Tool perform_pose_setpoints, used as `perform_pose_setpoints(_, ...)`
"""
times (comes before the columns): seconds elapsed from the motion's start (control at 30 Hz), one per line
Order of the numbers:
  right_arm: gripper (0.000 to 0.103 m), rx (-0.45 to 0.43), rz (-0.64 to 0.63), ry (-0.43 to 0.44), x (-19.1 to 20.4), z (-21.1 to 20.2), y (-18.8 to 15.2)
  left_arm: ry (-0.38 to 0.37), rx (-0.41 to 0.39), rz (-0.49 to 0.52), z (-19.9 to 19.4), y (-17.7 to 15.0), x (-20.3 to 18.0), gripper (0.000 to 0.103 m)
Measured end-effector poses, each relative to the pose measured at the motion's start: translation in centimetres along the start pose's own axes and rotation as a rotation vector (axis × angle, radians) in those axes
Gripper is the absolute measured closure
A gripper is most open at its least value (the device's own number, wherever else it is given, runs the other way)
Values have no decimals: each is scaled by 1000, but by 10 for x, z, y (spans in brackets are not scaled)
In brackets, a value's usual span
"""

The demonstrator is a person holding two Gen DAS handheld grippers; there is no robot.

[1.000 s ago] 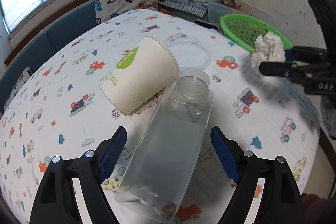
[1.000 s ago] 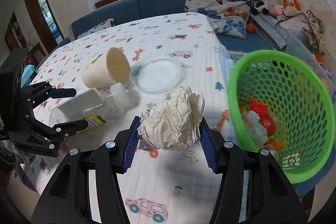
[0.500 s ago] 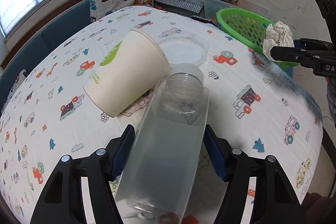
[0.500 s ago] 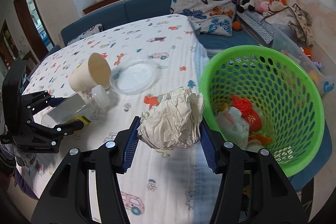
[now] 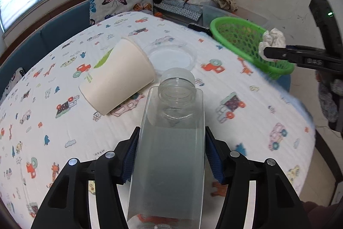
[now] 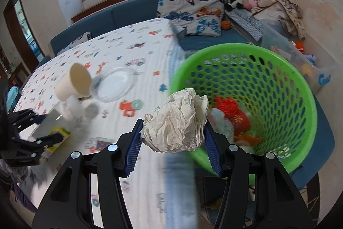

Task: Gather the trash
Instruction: 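Drop the tissue into the green basket with the right tool while the left carries the bottle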

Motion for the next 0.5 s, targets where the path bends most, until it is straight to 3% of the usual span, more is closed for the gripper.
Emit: perform_pose_setpoints(0.5,44,-9,119,-103,-75,-7,4,-57,-74,11,-32,26,-26,48)
Point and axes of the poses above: each gripper's, at about its wrist camera, not at the fingertips, and z roughly the way its jaws point, x to its left, y to its top, the point moved 4 cm from there along z, roughly the way its jaws point, and after that the axes turned 13 degrees about y, right-handed, at the moved point
